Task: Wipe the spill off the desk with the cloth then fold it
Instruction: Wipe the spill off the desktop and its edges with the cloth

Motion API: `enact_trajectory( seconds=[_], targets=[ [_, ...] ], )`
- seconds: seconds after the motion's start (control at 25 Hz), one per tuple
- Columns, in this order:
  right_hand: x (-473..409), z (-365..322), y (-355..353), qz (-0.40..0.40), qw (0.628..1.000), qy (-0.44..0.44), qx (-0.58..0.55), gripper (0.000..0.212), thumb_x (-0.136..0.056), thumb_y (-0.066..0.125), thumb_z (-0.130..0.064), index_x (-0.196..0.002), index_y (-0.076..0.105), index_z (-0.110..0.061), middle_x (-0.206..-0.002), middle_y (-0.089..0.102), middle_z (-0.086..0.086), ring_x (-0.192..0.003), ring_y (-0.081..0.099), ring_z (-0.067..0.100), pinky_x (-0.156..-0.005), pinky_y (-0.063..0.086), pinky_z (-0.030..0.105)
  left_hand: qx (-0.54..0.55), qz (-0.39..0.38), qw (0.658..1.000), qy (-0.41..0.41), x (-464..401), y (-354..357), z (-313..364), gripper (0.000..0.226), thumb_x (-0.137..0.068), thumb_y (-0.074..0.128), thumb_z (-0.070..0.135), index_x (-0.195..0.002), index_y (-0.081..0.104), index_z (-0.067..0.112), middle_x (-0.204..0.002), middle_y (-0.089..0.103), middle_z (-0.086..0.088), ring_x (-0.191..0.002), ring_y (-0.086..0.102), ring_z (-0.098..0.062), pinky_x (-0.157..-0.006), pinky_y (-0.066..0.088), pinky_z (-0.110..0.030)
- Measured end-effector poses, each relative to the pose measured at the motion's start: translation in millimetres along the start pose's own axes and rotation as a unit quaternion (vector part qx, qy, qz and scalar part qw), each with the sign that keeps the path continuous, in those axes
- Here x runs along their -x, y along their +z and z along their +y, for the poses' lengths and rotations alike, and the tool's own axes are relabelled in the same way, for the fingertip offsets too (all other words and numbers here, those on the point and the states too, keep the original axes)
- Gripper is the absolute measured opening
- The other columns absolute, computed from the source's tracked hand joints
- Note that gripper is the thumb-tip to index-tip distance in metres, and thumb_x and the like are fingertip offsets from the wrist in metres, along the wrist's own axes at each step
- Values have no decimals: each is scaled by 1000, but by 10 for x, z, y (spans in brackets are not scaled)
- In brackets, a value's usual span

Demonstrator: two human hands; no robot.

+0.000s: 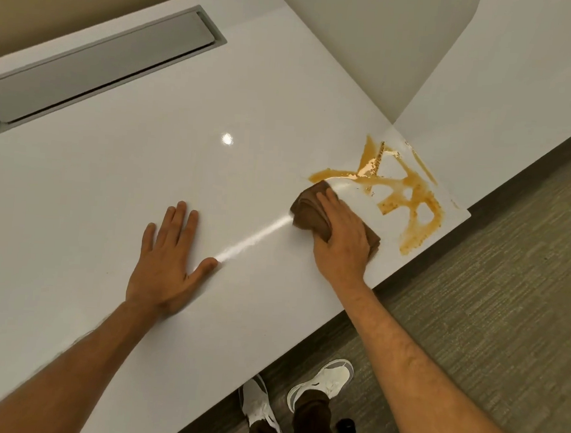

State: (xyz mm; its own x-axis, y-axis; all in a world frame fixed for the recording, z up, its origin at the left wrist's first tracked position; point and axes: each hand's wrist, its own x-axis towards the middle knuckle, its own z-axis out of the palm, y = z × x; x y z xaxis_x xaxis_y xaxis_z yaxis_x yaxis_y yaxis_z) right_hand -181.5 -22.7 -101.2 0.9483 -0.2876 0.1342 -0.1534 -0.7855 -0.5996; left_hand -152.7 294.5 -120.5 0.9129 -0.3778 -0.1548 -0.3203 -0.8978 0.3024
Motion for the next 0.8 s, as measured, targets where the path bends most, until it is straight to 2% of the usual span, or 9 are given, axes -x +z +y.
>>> enact_trajectory(
  seconds=[0.08,0.16,0.24,0.28,0.36,0.44,0.52,0.64,0.8],
  targets=[
    [137,14,-31,-27,997,-20,-71,66,-85,69,-1,-145,53,-23,-146,57,3,-133,54,24,-112,44,50,-1,0,1000,2,4,-14,2,89,-98,20,77,-166,-8,27,-174,-18,8,-160,-15,-12,-129,-10,-39],
    [67,0,-116,-26,979,56,-192,66,-87,64,1,-143,55,-34,-139,62,-4,-127,59,21,-105,51,49,-1,-1,1000,1,5,-21,16,88,-99,22,76,-166,-8,26,-174,-18,7,-160,-15,-12,-129,-11,-39],
    [-224,-10,-160,45,948,126,-289,61,-94,61,-4,-143,52,-39,-135,64,-4,-120,62,28,-95,57,51,-4,-2,1000,1,12,-16,20,88,-100,23,75,-166,-8,26,-174,-18,7,-160,-15,-12,-129,-10,-40],
    [-383,-22,-172,78,944,135,-291,59,-97,60,-8,-145,49,-38,-137,62,-2,-121,61,32,-94,57,52,-8,-1,1000,1,14,-16,19,88,-100,22,75,-166,-8,26,-174,-18,7,-160,-15,-12,-129,-9,-41],
    [-611,-32,-99,58,968,110,-219,58,-100,58,-17,-154,39,-29,-151,50,4,-136,50,33,-109,46,54,-13,-4,1000,0,-1,-22,12,88,-99,19,76,-166,-9,25,-174,-18,6,-161,-15,-13,-129,-7,-42],
    [-657,-23,63,6,997,77,4,64,-101,56,-29,-158,30,-17,-163,33,11,-148,32,33,-120,29,50,-19,-5,1000,3,-6,-10,11,89,-99,16,77,-166,-9,25,-174,-17,4,-161,-13,-15,-129,-6,-43],
    [-647,-25,198,15,988,46,148,69,-99,53,-40,-158,29,-13,-164,29,14,-149,29,38,-121,26,50,-22,-4,1000,3,-9,-2,14,89,-99,16,77,-166,-9,25,-174,-16,4,-161,-12,-16,-128,-6,-44],
    [-835,-42,284,18,984,49,173,75,-97,49,-55,-158,29,-16,-164,29,14,-146,32,39,-118,29,51,-22,-14,1000,3,-14,-20,23,90,-99,17,77,-166,-10,25,-174,-17,3,-161,-12,-17,-128,-7,-44],
    [-1103,-144,477,11,976,44,211,73,-100,41,-55,-159,25,-16,-165,26,15,-145,33,42,-116,29,54,-24,-16,1000,-1,-24,-35,40,90,-99,19,76,-166,-9,23,-174,-17,2,-161,-12,-17,-128,-9,-43]
  ],
)
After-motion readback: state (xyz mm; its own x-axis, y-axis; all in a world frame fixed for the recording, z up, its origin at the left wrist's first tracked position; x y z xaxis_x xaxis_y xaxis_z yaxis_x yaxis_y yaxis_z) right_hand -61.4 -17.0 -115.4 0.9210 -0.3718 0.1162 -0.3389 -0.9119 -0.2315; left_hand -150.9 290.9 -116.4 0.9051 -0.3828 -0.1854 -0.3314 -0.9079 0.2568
